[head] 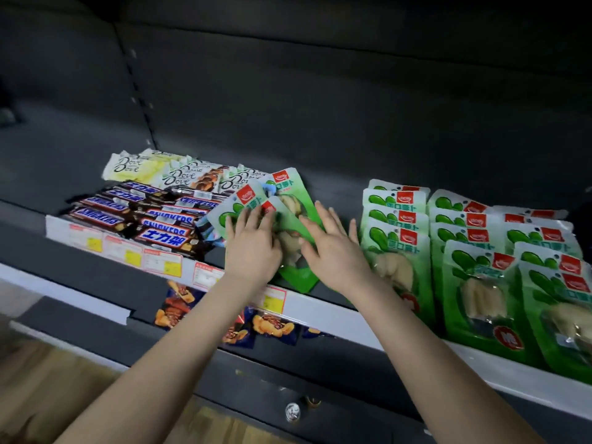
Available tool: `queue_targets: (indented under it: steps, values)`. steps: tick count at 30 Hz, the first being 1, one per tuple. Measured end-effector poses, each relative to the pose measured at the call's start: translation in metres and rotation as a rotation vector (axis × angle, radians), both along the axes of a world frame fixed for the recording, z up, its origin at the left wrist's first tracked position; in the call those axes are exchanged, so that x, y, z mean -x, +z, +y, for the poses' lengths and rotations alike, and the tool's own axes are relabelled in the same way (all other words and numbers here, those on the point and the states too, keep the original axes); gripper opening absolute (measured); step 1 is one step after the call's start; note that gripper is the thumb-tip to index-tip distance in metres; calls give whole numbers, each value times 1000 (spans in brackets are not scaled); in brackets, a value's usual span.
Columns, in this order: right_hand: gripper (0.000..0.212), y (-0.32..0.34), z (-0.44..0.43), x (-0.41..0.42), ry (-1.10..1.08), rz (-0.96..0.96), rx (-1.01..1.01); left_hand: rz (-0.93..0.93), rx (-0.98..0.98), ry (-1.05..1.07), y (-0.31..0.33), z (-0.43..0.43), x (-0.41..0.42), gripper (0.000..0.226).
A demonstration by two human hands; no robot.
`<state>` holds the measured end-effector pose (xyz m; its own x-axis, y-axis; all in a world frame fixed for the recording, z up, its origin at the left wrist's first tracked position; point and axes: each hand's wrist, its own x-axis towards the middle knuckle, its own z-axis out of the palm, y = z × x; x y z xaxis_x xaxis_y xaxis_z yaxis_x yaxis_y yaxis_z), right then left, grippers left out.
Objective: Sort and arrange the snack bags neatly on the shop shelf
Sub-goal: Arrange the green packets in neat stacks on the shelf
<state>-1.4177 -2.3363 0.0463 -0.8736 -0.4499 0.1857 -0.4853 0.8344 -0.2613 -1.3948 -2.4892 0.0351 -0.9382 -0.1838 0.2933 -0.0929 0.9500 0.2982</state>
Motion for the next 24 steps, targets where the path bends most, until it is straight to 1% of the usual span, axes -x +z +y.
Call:
queue_targets:
  steps: [4, 8, 12, 14, 16, 20, 24]
  values:
    - [57, 1, -25, 6, 96, -3, -32, 42, -12, 48, 1, -17, -11, 59]
    - [72, 1, -41, 11, 127, -38, -91, 75, -10, 101, 3, -24, -21, 59]
    - [88, 1, -49, 17, 111, -165, -150, 108, -23, 127, 6, -28, -29, 57]
    - [92, -1, -52, 19, 102, -225, -184, 118, -27, 133, 7, -30, -33, 57]
    - [93, -3, -54, 19, 89, -220, -212, 124, -21, 140, 7, -32, -35, 57]
    - [94, -3, -53, 22, 44, -142, -253, 127, -19, 158, 5, -33, -37, 55]
    - [102, 0, -49, 29, 1, -177, -180, 150, -22, 147, 5, -29, -35, 50]
